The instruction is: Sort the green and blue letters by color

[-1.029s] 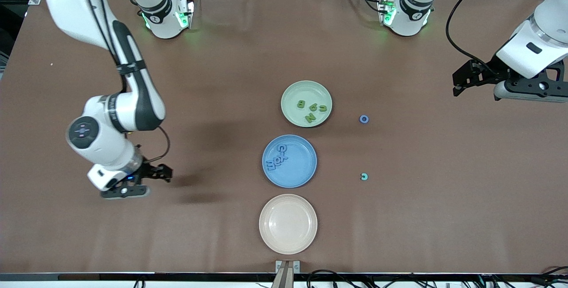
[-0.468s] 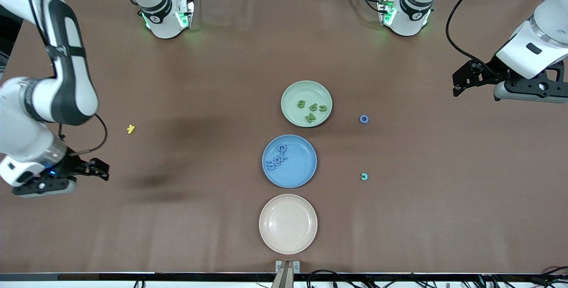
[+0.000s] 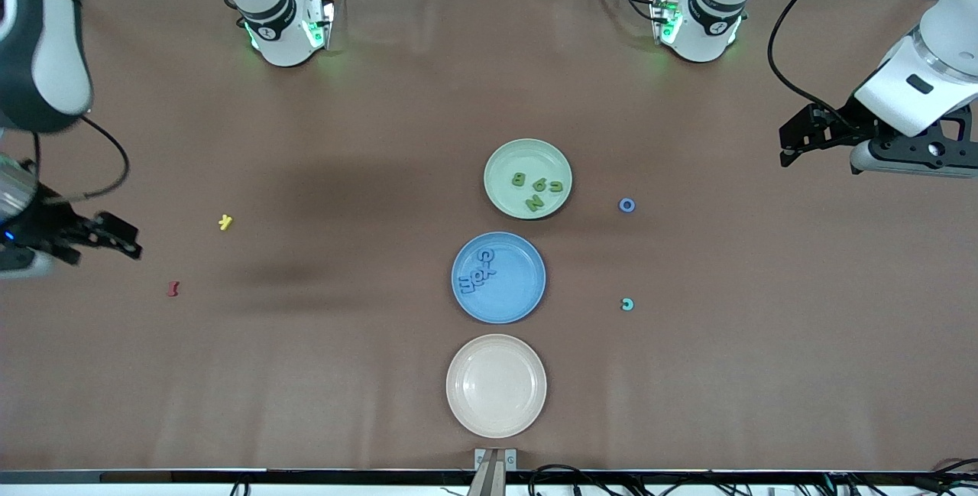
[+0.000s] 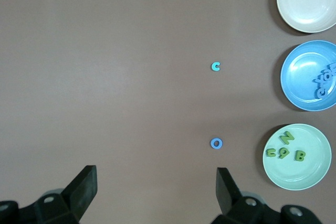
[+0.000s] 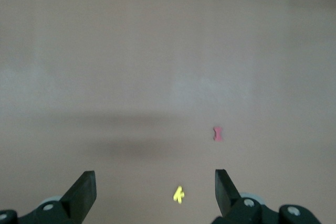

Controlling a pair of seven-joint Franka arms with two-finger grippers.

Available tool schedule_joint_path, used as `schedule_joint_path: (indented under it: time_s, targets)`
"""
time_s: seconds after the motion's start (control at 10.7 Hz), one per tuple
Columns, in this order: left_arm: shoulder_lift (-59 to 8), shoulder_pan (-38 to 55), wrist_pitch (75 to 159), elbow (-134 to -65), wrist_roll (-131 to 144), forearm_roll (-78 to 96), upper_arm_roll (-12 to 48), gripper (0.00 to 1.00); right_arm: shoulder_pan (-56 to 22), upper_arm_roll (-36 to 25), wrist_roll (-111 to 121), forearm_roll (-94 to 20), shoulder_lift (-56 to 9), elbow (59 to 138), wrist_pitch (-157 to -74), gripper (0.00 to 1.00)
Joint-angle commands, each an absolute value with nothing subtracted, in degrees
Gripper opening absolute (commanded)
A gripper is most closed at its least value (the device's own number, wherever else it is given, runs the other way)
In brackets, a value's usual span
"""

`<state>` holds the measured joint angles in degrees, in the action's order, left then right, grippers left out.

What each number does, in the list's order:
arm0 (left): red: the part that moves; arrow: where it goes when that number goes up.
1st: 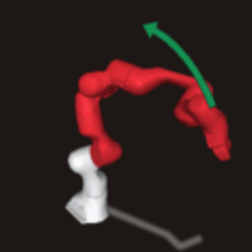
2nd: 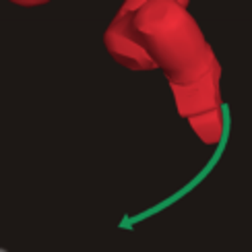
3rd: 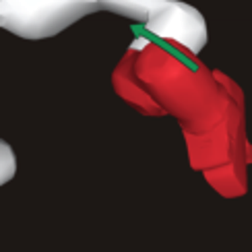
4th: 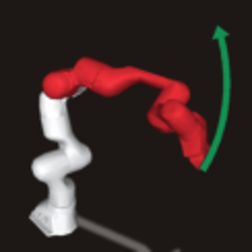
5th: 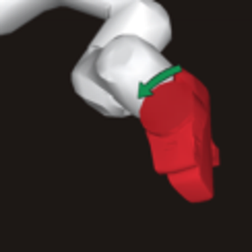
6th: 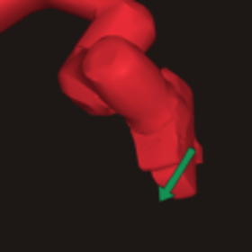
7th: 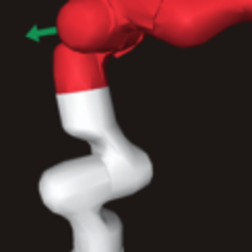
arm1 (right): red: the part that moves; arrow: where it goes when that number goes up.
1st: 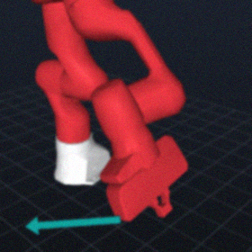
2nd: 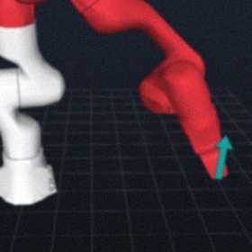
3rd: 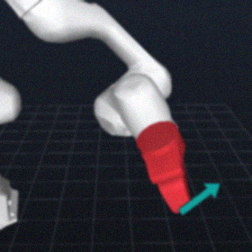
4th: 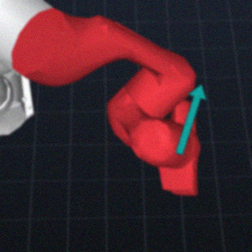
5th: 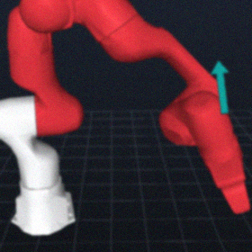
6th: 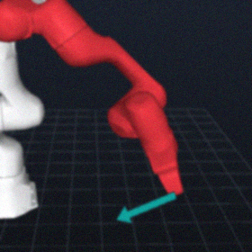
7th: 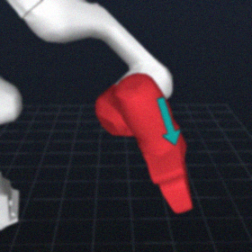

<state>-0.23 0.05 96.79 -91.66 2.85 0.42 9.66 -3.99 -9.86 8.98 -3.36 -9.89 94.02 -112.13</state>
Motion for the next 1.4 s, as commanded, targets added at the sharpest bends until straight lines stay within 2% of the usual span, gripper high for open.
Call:
schedule_joint_path:
  time_s: [0.0, 0.28, 0.56, 0.94, 1.31]
  targets:
    - [-0.26, -0.18, 96.68, -91.14, 1.32, 0.88, 9.67, 1.00, -3.25, -8.00, 0.46, 0.43, -2.65, 95.28, -105.31, 1.00]
    - [-0.26, -0.18, 96.77, -91.14, 1.32, 0.79, 9.67, 1.00, -3.25, -7.91, -0.09, 0.79, -1.76, 85.20, -90.66, 1.00]
    - [-0.26, -0.09, 96.77, -91.14, 1.32, 0.79, 9.67, 1.00, -3.25, -7.56, -0.09, 0.70, 0.08, 82.35, -82.29, 1.00]
    - [-0.44, -0.09, 96.77, -91.14, 1.41, 0.79, 9.67, 1.00, -3.77, -7.56, -2.01, 0.79, -0.35, 84.98, -83.40, 1.00]
    - [-0.35, -0.09, 96.77, -91.14, 1.58, 0.79, 9.67, 1.00, -4.13, -8.00, -2.29, 0.88, -0.88, 84.29, -83.41, 1.00]
